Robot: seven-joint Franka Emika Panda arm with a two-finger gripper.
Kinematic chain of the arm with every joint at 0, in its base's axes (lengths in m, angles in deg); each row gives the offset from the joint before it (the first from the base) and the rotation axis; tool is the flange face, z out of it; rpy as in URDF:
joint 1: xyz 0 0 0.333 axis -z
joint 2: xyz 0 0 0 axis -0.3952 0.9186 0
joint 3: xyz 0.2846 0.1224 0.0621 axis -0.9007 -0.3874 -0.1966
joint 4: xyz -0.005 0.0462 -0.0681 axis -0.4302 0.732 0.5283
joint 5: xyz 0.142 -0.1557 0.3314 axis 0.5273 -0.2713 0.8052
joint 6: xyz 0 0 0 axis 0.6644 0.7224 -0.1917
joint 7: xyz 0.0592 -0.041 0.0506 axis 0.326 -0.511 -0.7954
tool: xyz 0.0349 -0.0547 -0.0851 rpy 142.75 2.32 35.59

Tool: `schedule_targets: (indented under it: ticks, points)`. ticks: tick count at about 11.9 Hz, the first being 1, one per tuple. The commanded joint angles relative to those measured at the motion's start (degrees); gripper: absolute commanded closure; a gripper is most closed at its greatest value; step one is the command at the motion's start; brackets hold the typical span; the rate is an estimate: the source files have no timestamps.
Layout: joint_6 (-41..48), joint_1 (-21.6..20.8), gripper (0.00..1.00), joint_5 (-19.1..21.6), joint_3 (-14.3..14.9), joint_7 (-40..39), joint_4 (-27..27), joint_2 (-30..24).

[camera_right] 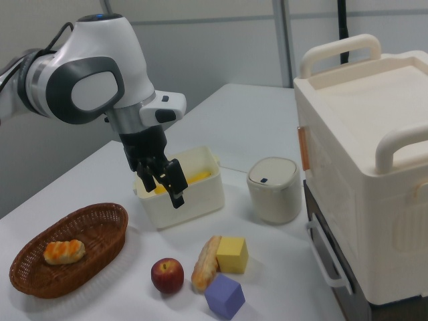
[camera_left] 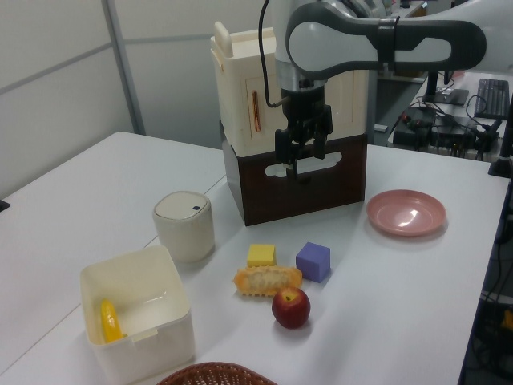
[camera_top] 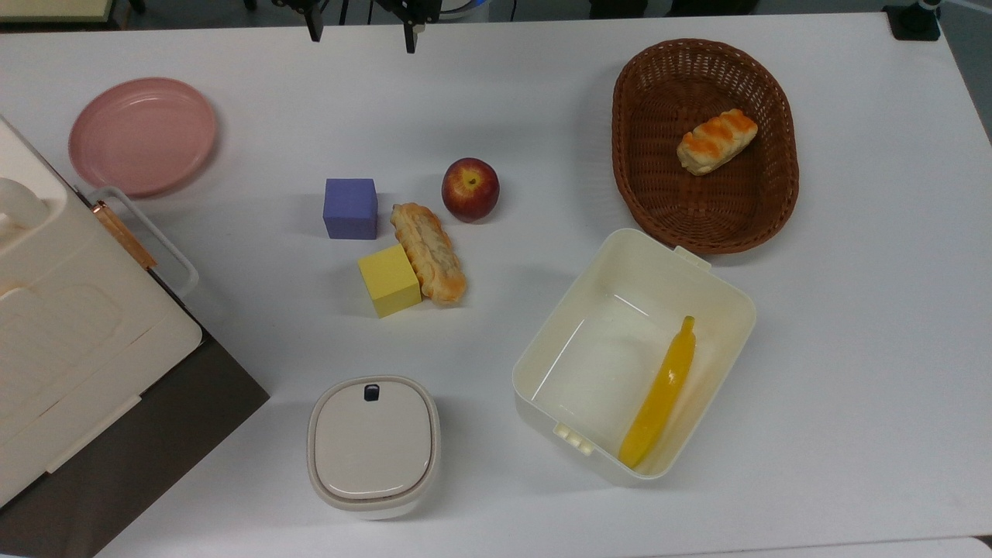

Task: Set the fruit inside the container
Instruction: 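Move the gripper over the red apple beside the bread roll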

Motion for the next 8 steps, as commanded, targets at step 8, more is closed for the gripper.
schedule_targets:
  ticks: [8]
  points:
    - [0.3,-1.2,0.0,0.9,-0.4,-1.8,1.5,1.0]
